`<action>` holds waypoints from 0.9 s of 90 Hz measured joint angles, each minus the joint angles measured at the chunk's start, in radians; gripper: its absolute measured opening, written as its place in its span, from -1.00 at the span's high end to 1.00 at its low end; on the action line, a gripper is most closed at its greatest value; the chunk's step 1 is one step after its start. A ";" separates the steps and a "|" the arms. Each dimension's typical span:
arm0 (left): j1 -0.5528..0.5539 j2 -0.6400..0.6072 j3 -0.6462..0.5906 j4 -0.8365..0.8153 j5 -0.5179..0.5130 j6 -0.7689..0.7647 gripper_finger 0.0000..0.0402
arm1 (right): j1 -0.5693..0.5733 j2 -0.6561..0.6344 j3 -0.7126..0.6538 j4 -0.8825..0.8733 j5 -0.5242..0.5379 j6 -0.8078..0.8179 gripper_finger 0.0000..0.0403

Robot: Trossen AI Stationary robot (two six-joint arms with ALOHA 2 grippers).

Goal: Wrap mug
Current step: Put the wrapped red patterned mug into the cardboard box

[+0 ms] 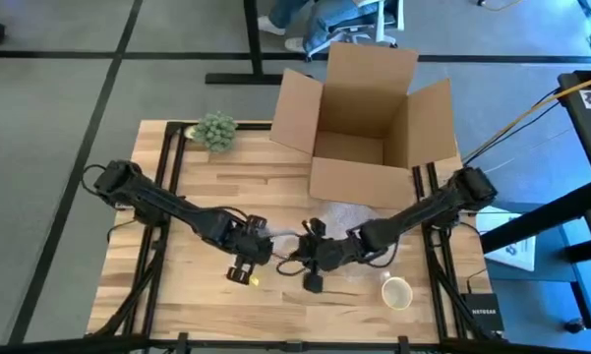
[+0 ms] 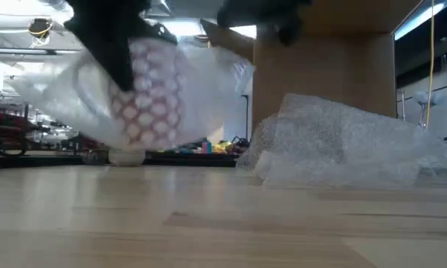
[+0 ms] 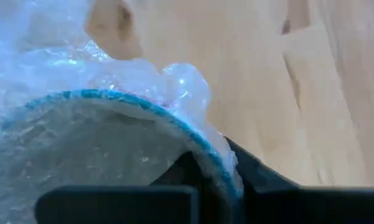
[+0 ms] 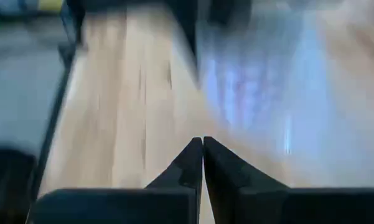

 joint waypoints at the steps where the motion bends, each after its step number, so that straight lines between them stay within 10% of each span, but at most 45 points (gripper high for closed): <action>1: -0.001 -0.007 0.005 -0.001 0.001 0.000 0.94 | 0.006 0.002 0.001 0.000 -0.004 0.007 1.00; 34: 0.042 -0.212 0.038 0.007 -0.102 -0.003 0.95 | 0.153 0.002 0.005 -0.033 0.234 0.096 1.00; 81: 0.266 -0.202 0.260 0.584 -0.139 0.343 0.95 | 0.204 0.017 -0.132 -0.004 0.382 0.335 1.00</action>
